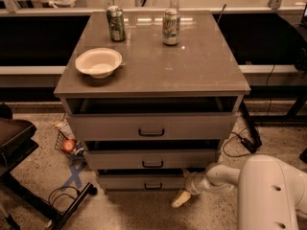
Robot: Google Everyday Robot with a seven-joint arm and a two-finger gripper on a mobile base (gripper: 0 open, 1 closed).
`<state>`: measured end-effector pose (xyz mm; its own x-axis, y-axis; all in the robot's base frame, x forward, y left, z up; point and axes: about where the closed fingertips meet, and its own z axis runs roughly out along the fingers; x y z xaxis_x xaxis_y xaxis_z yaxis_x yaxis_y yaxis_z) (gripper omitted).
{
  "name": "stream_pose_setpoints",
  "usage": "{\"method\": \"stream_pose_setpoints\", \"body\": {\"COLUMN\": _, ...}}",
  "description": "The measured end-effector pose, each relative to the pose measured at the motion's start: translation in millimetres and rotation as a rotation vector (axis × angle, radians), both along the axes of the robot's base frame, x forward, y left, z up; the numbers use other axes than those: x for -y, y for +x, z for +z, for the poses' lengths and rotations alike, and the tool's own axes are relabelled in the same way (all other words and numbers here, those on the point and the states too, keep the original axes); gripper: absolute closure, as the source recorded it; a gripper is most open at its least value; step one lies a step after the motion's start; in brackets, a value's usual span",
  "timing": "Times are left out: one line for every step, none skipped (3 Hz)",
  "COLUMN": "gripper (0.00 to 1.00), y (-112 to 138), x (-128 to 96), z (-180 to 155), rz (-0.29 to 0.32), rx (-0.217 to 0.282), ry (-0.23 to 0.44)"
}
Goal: Open bottom drawer
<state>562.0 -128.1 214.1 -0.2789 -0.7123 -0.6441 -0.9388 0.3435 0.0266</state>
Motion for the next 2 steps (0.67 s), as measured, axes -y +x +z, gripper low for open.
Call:
{"method": "stream_pose_setpoints", "body": {"gripper": 0.0, "y": 2.9, "x": 0.2, "z": -0.6, "rz": 0.001, "rx": 0.001, "ry": 0.003}}
{"method": "stream_pose_setpoints", "body": {"gripper": 0.05, "y": 4.7, "x": -11.3, "z": -5.8, "rz": 0.032, "rx": -0.011, "ry": -0.004}}
